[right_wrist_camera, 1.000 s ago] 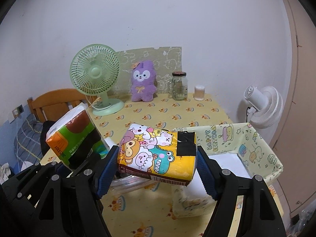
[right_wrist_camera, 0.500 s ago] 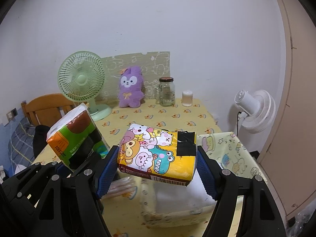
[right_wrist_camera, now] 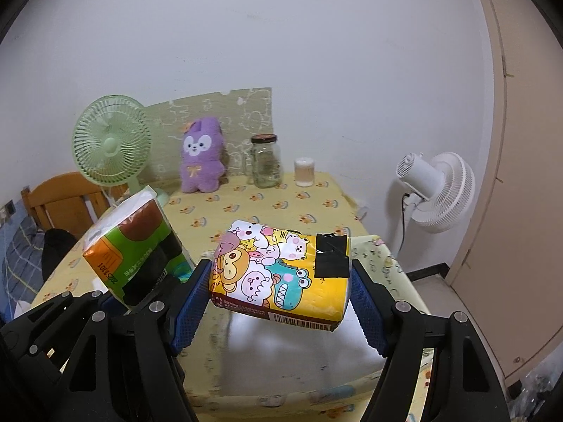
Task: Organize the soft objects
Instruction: 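Lift both packs and carry them over the patterned storage box, then open both tools to drop the packs into the box, then withdraw both tools from the box back toward the remaining items, then lower both tools toward the clear plastic bag and rolled white item, then grasp the clear plastic bag with the right tool while the left tool grasps the rolled white item, then lift both held items and carry them toward the storage box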
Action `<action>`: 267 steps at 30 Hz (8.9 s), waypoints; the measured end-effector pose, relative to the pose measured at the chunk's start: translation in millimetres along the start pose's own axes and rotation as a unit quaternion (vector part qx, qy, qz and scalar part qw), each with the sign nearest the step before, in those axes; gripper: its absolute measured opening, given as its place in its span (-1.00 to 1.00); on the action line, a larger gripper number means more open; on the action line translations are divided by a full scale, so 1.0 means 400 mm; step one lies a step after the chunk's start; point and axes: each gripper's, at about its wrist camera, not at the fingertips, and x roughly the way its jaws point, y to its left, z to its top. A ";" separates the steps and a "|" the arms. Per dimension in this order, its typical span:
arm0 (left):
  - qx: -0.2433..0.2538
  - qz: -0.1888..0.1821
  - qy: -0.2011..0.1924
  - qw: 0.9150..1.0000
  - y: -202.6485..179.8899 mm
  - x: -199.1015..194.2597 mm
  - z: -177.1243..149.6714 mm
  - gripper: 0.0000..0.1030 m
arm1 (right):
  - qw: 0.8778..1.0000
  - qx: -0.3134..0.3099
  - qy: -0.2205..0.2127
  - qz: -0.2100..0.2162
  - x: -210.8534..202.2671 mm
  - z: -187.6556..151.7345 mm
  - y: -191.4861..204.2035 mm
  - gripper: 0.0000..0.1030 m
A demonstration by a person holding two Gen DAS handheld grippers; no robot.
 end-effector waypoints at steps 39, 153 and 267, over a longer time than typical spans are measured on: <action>0.051 -0.070 0.061 0.994 -0.129 0.117 0.001 0.75 | 0.998 0.032 0.037 -0.043 0.096 -0.022 -0.133 0.88; -0.041 0.080 0.099 0.991 0.381 -0.003 -0.268 0.67 | 0.991 -0.048 0.100 0.076 0.117 -0.225 0.409 0.89; -0.025 0.049 0.010 0.998 0.247 -0.163 -0.072 -0.81 | 0.996 -0.016 0.014 0.088 -0.087 -0.039 0.264 -0.84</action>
